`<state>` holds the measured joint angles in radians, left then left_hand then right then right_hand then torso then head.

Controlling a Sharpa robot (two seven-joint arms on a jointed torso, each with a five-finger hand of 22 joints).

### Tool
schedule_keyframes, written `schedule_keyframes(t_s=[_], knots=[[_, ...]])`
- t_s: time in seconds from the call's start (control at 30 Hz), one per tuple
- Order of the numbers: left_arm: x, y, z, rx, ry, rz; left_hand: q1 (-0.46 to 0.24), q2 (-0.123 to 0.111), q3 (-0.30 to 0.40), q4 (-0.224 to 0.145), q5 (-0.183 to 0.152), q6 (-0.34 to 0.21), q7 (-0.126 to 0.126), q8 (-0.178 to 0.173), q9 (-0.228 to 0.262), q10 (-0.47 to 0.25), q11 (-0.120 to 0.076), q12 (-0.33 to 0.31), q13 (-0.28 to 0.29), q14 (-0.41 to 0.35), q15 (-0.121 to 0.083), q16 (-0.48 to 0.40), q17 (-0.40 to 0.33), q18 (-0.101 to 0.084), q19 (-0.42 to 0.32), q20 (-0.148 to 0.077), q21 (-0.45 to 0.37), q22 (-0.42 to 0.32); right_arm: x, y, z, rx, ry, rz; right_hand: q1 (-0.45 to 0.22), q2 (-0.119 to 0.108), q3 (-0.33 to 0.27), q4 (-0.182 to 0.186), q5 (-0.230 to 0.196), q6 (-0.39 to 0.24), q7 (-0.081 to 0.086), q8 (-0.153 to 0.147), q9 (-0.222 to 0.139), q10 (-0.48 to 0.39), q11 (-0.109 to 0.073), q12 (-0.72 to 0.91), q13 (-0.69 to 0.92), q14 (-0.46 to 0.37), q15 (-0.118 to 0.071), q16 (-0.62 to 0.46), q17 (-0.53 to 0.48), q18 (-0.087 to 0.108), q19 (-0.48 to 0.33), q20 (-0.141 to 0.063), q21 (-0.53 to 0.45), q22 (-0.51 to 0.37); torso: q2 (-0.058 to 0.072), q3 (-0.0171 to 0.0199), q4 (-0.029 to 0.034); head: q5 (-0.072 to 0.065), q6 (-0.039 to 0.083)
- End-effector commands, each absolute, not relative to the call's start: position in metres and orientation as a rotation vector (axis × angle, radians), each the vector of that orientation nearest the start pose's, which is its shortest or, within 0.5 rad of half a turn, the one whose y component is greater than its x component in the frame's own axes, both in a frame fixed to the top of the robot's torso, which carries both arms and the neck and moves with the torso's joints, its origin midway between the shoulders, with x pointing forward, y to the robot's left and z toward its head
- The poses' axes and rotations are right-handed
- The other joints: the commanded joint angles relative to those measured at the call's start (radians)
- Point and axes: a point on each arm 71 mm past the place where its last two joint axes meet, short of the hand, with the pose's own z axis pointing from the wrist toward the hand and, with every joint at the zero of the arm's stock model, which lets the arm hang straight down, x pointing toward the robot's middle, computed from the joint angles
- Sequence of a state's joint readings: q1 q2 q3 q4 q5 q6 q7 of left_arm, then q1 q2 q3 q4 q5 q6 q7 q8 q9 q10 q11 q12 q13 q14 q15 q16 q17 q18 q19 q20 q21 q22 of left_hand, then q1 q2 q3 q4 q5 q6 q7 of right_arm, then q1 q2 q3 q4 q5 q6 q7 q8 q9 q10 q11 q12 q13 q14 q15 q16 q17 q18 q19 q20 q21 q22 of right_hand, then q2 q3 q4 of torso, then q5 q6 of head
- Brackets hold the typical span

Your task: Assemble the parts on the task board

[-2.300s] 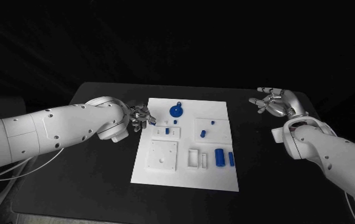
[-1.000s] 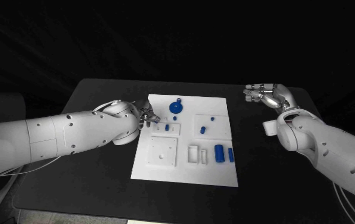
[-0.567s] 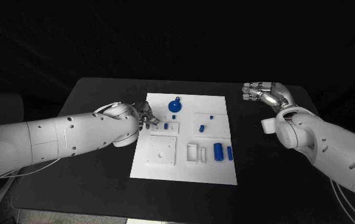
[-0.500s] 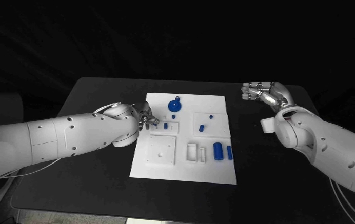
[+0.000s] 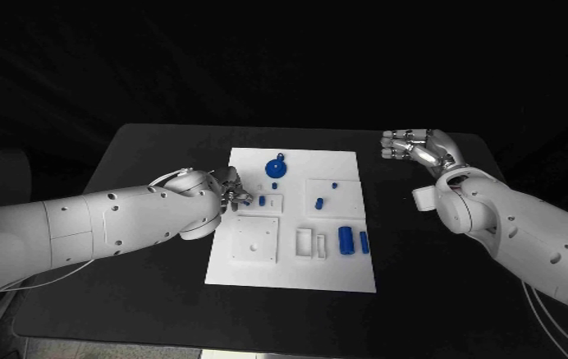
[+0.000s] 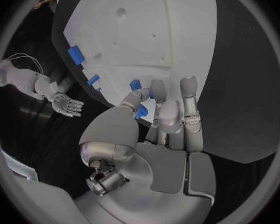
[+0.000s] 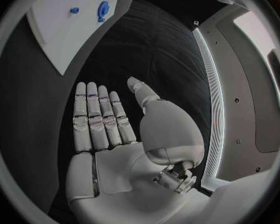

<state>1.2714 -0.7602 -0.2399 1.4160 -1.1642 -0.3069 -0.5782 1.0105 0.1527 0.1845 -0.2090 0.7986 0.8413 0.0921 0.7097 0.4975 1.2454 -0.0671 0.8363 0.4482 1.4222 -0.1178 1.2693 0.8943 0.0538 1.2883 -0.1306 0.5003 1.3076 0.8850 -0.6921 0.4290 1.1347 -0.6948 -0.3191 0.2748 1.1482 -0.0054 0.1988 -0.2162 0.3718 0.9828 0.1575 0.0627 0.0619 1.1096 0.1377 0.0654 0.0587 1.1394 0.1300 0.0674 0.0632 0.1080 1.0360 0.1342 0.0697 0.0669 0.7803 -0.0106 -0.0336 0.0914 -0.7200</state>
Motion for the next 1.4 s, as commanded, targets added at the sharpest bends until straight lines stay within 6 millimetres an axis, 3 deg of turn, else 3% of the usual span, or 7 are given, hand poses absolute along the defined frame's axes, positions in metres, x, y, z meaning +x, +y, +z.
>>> schedule_keyframes(t_s=[0.03, 1.4], knots=[[0.4933, 0.2275, -0.2466, -0.316, 2.005, -0.209, 0.0, 0.009, 0.057, -0.051, 0.005, 0.089, -0.091, 0.003, -0.001, 0.001, -0.003, -0.005, 0.001, 0.008, 0.001, -0.003, 0.001, 0.002, 0.004, 0.001, -0.001, 0.016, 0.5396, -0.2728, -0.2188, 0.819, 1.357, 1.172, 0.008, -0.004, -0.007, -0.001, -0.002, -0.01, 0.0, -0.002, -0.002, -0.003, -0.004, -0.004, -0.001, -0.003, -0.004, -0.004, -0.001, 0.005, -0.004, 0.003, 0.003, -0.001, 0.0, 0.0002, 0.0002, 0.0, 0.0], [0.4923, 0.2235, -0.249, -0.26, 2.041, -0.196, 0.01, 0.0, 0.057, -0.051, 0.008, 0.092, -0.092, 0.007, -0.013, 0.005, -0.003, -0.008, 0.003, 0.013, 0.0, -0.01, 0.009, 0.002, 0.007, 0.0, -0.003, 0.016, 0.5402, -0.2716, -0.2212, 0.816, 1.379, 1.183, 0.012, 0.003, -0.036, 0.005, 0.001, -0.005, -0.001, -0.002, -0.001, -0.003, -0.004, -0.004, -0.001, -0.004, -0.003, -0.004, -0.001, 0.005, -0.005, 0.003, 0.003, -0.001, 0.0, 0.0006, 0.0001, -0.003, -0.003]])
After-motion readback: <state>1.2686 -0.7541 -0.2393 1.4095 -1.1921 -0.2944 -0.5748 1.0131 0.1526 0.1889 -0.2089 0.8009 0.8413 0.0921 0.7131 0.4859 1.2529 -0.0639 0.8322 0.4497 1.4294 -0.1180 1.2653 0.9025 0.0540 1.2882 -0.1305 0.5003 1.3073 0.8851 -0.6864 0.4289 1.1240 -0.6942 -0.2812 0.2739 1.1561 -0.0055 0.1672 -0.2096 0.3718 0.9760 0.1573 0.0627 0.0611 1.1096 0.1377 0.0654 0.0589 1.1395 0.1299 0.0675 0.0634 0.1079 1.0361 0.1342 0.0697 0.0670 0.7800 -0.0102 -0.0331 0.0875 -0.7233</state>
